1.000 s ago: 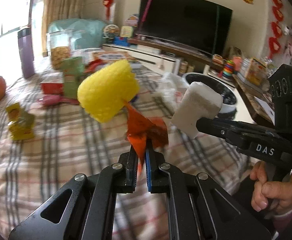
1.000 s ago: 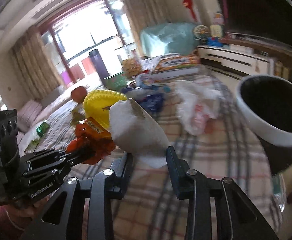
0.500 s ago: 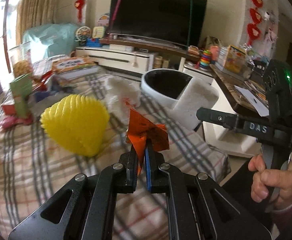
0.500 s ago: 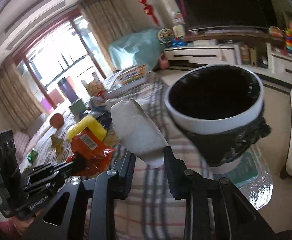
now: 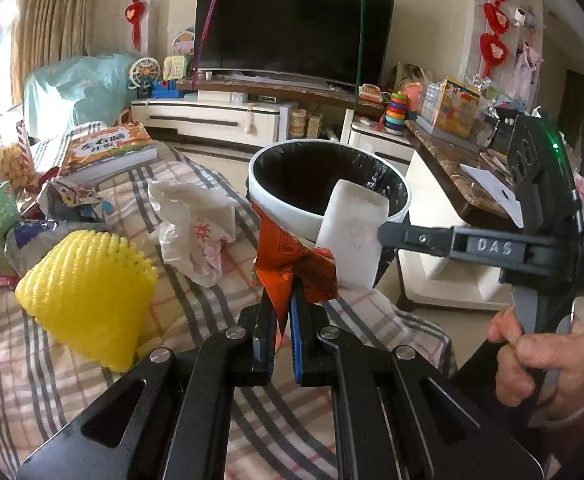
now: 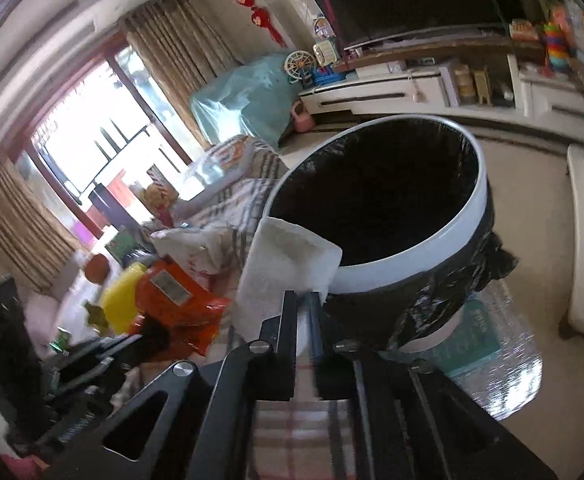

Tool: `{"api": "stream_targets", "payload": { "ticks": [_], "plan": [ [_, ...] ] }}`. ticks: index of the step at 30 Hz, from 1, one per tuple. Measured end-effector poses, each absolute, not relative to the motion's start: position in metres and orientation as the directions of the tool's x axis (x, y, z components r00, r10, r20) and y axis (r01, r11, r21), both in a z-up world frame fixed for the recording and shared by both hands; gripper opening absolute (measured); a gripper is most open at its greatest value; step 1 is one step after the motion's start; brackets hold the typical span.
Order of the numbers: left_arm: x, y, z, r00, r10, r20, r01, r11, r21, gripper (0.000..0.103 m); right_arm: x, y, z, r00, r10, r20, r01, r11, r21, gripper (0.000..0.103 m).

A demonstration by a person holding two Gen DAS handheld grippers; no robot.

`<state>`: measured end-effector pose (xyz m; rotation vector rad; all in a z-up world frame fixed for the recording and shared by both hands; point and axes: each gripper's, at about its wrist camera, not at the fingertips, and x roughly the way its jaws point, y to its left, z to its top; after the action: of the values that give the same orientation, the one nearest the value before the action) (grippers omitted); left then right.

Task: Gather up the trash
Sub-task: 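Carry orange wrapper and white paper towel in both tools over the trash bin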

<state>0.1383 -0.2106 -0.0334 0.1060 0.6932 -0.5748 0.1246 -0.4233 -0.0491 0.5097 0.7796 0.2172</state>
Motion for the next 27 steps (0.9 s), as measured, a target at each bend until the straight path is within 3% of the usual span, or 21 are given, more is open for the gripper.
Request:
{"api": "stream_targets", "payload": {
  "ticks": [3, 4, 13, 17, 27],
  "plan": [
    [0.140, -0.203, -0.035, 0.623, -0.462, -0.631, 0.522, 0.846, -0.104, 0.005, 0.122, -0.429, -0.050, 0.703, 0.364, -0.611, 0.027, 0.845, 0.534, 0.049],
    [0.140, -0.201, -0.036, 0.623, -0.461, -0.632, 0.517, 0.849, -0.109, 0.005, 0.121, -0.430, -0.050, 0.704, 0.377, -0.602, 0.027, 0.833, 0.553, 0.051],
    [0.140, -0.188, -0.034, 0.628, -0.456, -0.631, 0.505, 0.855, -0.117, 0.005, 0.132, -0.421, -0.069, 0.666, 0.434, -0.606, 0.045, 0.788, 0.614, 0.051],
    [0.139, -0.188, -0.030, 0.629, -0.463, -0.624, 0.509, 0.853, -0.119, 0.005, 0.135, -0.421, -0.073, 0.666, 0.462, -0.585, 0.036, 0.764, 0.644, 0.036],
    [0.145, -0.210, -0.021, 0.617, -0.490, -0.616, 0.545, 0.831, -0.114, 0.005, 0.120, -0.422, -0.035, 0.715, 0.408, -0.567, -0.016, 0.821, 0.571, 0.034]
  ]
}}
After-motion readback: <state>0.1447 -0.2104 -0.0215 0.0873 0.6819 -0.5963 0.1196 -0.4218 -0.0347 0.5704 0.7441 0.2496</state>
